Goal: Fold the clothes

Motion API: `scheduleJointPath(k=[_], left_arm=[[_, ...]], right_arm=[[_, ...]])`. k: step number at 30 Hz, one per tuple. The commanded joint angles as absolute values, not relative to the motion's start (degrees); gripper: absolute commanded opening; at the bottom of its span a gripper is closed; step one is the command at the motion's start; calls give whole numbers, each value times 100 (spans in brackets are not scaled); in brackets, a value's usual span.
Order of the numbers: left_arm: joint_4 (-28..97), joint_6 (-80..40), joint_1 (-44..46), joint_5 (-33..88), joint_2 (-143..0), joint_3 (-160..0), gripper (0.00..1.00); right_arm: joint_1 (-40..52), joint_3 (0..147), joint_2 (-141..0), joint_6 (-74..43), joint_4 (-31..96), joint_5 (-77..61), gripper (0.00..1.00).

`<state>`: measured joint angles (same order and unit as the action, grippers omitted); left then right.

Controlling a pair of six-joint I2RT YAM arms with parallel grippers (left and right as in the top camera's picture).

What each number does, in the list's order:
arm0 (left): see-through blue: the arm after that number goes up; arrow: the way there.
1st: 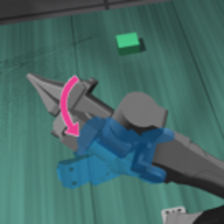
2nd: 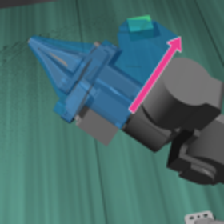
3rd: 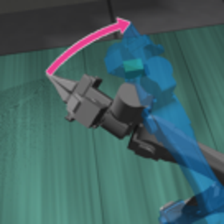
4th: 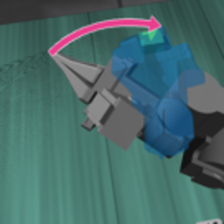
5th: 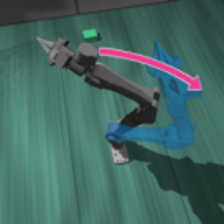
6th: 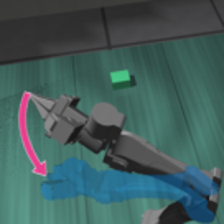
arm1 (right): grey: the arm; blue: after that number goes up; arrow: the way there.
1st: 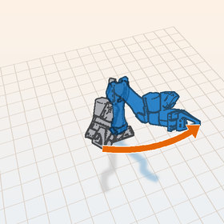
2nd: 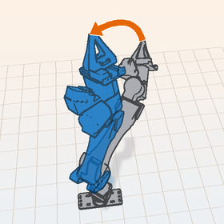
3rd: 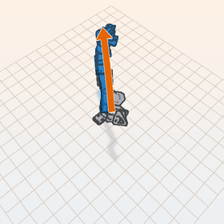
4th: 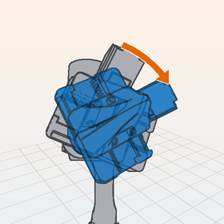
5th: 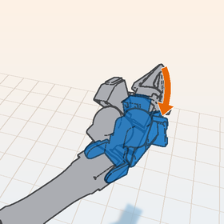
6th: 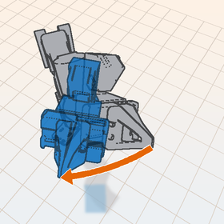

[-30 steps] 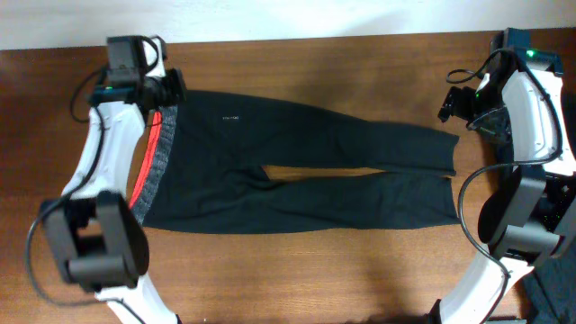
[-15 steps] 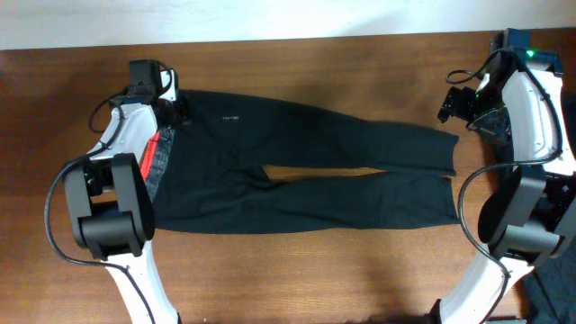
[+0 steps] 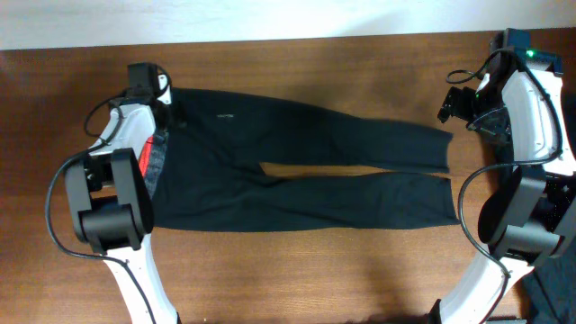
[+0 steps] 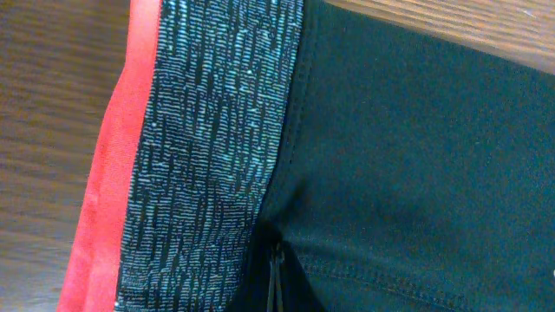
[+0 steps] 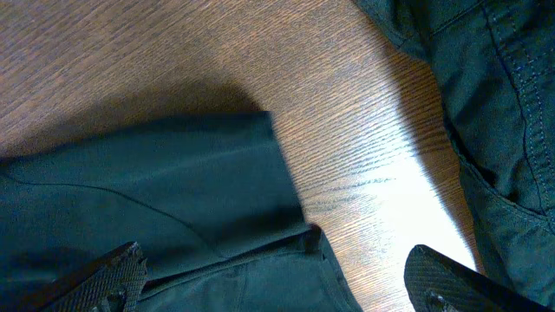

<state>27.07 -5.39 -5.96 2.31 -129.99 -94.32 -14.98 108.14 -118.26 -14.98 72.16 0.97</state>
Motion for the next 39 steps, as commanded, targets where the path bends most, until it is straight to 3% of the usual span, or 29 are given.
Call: scheduleJointPath(k=[1,7,13,18,20,21,22,23,35,38,39], left_arm=[[2880,-956,-1035,-104,-13423,-9321,0],[2921,-998,-1253,773,-13399,-9588,3],[3052,-1007,-1164,1229,-12838,-10204,28],[3548,-1004,-1092,1225,-11990,-10560,31],[3811,-1007,-1092,1225,-11611,-10560,29],[4023,-1007,-1092,1223,-11410,-10560,21],[4200,-1020,-1092,1223,-11286,-10560,5],[4370,-1074,-1092,1221,-11187,-10560,0],[6073,-1111,-1323,1223,-11043,-10558,0],[6377,-1109,-1406,1085,-11045,-10558,0],[6440,-1109,-1406,967,-11045,-10549,0]], right_arm=[[-1540,10866,-11780,-1522,7220,64,99],[-1542,10866,-11780,-1522,7220,64,99],[-1542,10866,-11780,-1525,7220,64,99],[-1540,10866,-11780,-1525,7220,64,99],[-1540,10866,-11780,-1525,7220,64,99],[-1540,10866,-11780,-1525,7220,64,99],[-1540,10866,-11780,-1522,7220,64,99],[-1540,10866,-11780,-1522,7220,64,99],[-1540,10866,-11780,-1544,7269,-397,100],[-1431,10796,-11780,-1544,7308,-587,4],[-1378,10761,-11780,-1542,7301,-674,4]])
